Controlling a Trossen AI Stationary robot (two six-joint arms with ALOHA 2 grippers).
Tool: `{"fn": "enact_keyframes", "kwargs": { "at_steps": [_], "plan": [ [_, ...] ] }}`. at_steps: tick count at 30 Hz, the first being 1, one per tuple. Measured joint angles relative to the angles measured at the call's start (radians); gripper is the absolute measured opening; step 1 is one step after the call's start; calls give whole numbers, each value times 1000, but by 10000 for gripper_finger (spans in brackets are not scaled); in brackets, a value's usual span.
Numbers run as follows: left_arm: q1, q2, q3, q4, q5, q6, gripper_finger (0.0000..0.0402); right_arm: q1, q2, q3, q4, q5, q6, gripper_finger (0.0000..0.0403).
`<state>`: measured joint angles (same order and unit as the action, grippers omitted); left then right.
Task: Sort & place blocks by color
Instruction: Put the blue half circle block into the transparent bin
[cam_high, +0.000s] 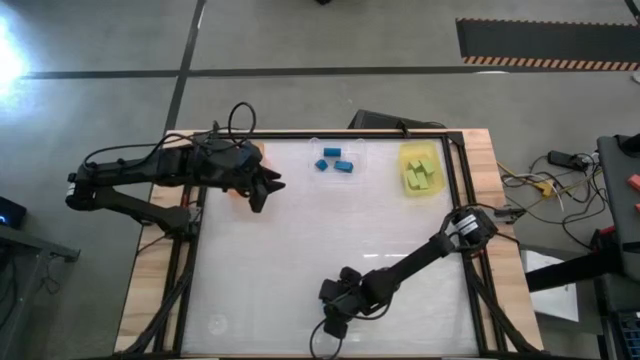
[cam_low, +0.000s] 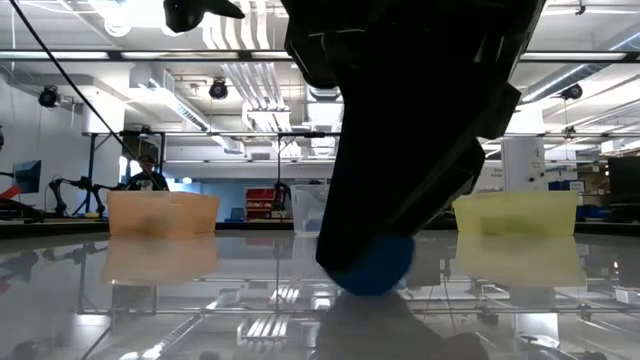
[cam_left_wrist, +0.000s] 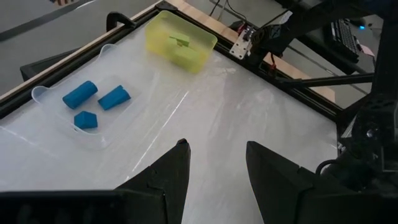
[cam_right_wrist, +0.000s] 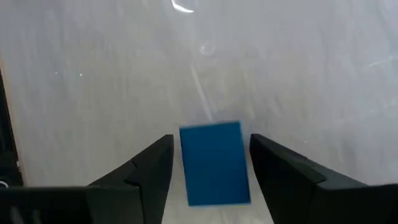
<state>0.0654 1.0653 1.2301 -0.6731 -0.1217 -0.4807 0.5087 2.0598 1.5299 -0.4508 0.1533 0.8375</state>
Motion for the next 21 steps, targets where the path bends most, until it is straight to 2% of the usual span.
{"fn": "enact_keyframes", "kwargs": {
  "at_steps": [4,10,21],
  "plan": [
    [0,0,0,0,-5,0,141,0,0,0,-2,1,-1,183],
    [0,0,0,0,-7,0,141,-1,-3,0,-1,-16,-1,122],
    [0,6,0,3,-7,-5,141,-55,-78,0,-129,-33,-24,121]
  ]
}}
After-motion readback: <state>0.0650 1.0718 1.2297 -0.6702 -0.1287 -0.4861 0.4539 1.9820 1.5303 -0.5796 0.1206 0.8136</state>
